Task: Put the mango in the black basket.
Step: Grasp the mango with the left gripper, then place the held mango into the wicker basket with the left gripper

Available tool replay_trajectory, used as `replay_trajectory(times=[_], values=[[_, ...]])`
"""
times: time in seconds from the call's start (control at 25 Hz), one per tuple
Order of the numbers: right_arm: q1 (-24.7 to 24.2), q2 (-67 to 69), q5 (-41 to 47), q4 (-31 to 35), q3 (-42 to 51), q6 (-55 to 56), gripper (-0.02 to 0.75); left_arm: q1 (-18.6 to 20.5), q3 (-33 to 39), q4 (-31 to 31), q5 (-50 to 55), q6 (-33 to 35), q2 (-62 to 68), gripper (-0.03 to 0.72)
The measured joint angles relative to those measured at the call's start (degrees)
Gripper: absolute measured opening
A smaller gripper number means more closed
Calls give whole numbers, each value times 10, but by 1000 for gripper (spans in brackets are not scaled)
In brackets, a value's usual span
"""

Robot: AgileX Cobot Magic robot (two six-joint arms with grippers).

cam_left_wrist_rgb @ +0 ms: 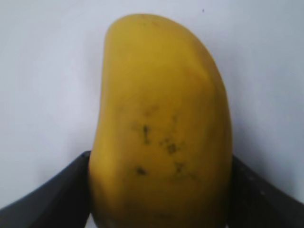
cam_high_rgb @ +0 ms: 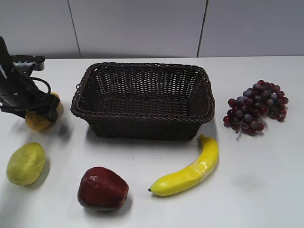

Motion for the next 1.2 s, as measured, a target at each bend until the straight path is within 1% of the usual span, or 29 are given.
replay_trajectory(times=[0.16,0.28,0.4,0.52,0.6,0.72,0.84,0.96,1.08,1.2], values=[[0,0,0,0,0,0,498,0,-1,0,16,0,-10,562],[0,0,0,0,0,0,498,0,-19,0,40,0,-38,562],[0,0,0,0,0,0,498,0,-58,-4,61,0,-76,562],[0,0,0,0,0,0,498,-13,-104,-8,79,0,-112,562],[0,0,0,0,0,0,498,-35,-133,-11,89,0,-129,562],[0,0,0,0,0,0,498,-92,-165,-14,94,0,-135,562],[0,0,0,0,0,0,498,-153,-169,-16,85,0,-133,562],[0,0,0,0,0,0,498,-204,-170,-16,69,0,-116,562],[0,0,0,0,0,0,498,-237,-170,-16,52,0,-78,562],[0,0,0,0,0,0,498,-252,-170,-21,43,0,-37,562]])
